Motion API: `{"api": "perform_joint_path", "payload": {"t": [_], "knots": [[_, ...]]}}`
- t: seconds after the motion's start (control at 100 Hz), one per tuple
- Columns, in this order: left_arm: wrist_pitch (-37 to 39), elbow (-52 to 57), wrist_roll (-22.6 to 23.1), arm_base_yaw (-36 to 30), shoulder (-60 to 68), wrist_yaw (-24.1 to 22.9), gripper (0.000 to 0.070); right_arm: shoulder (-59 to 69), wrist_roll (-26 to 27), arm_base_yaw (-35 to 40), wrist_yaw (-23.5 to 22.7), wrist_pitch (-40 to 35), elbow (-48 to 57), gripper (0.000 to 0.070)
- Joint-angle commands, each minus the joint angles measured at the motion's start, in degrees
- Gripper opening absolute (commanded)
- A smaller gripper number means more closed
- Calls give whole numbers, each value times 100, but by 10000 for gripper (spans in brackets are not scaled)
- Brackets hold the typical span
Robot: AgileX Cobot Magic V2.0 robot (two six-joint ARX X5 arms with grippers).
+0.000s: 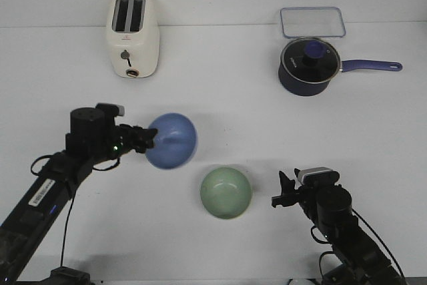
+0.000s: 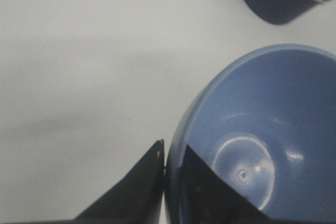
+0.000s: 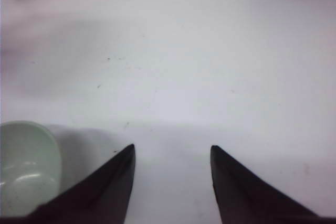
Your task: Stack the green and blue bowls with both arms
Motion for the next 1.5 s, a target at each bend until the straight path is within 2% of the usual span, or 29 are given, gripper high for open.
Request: {"api": "perform_joint_path", "payload": {"t": [0.0, 0.12, 0.24, 0.49, 0.53, 0.63, 0.68, 0.8, 0.92, 0.98, 1.05, 1.08, 1.18, 1.24, 1.37, 1.49], "knots": [[251, -291, -162, -400, -96, 61, 14, 28, -9, 33, -13, 52, 22, 277], [859, -715, -496, -1117, -146, 17, 14, 28, -9, 33, -13, 55, 22, 277], [1268, -743, -647, -1703, 125, -48, 14, 28, -9, 33, -15, 52, 22, 277], [1628, -743, -632, -2400, 754, -221, 31, 28, -9, 33, -15, 52, 22, 277], [1628, -743, -614, -2448, 811, -223, 87, 28, -9, 33, -15, 52, 22, 277], [1631, -743, -616, -2476, 824, -223, 322, 28, -9, 31, -13, 55, 22, 277], [1626, -743, -610, -2448, 763, -227, 362, 28, -9, 31, -11, 55, 22, 277], [1576, -743, -588, -2170, 444, -280, 360, 28, -13, 31, -7, 66, 22, 277], [1329, -743, -372, -1775, -81, -704, 312, 24, -55, 31, 17, 184, 22, 275], [1143, -743, -225, -1556, -407, -1106, 202, -24, -116, 31, 39, 251, 22, 232], [881, -743, 52, -1290, -815, -1569, 0, -120, -179, 31, 57, 278, 22, 70], [748, -743, 177, -1178, -994, -1779, 16, -162, -205, 31, 61, 278, 22, 0], [236, -787, 612, -839, -1609, -2457, 13, -376, -280, 26, 192, 273, 13, 0], [225, -1019, 844, -682, -2068, -2697, 13, -616, -284, 26, 236, 352, -57, 0], [1060, -2221, 901, -372, -3554, -3073, 13, -1416, -372, 26, 463, 656, -391, 0], [1851, -3377, 898, -127, -4933, -3521, 12, -1991, -487, 26, 970, 761, -638, 0]]}}
